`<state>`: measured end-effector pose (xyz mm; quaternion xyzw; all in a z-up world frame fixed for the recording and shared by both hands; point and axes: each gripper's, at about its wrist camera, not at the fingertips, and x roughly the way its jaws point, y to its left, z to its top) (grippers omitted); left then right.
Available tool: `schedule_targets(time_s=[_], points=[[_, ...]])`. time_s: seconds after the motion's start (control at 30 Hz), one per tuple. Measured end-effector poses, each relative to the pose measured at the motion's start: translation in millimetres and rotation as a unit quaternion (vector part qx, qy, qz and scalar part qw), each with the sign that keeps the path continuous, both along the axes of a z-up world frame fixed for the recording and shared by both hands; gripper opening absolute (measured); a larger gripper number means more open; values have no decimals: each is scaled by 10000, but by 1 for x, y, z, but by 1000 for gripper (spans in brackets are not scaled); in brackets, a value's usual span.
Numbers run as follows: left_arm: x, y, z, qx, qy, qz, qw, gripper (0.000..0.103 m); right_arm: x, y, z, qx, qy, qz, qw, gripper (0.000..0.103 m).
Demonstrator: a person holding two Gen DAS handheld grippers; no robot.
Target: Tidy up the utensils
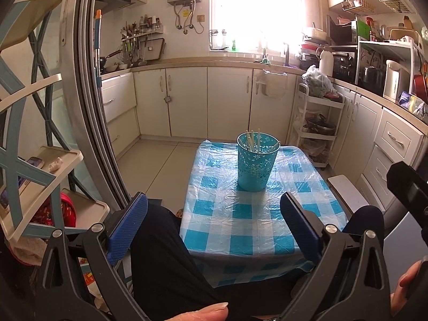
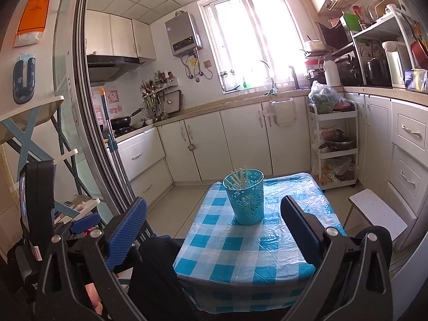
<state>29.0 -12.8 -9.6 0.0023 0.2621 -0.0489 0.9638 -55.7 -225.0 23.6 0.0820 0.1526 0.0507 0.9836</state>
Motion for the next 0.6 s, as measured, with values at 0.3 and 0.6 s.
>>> schedule_targets(time_s=[0.3,0.6], points=[[-4,-1,2,5,-12,-18,10000,95,-3,1,2,-60,-27,25,10000,96],[-4,-4,1,-8,105,-109,9999,95,-2,1,1,-73,7,59,10000,96]])
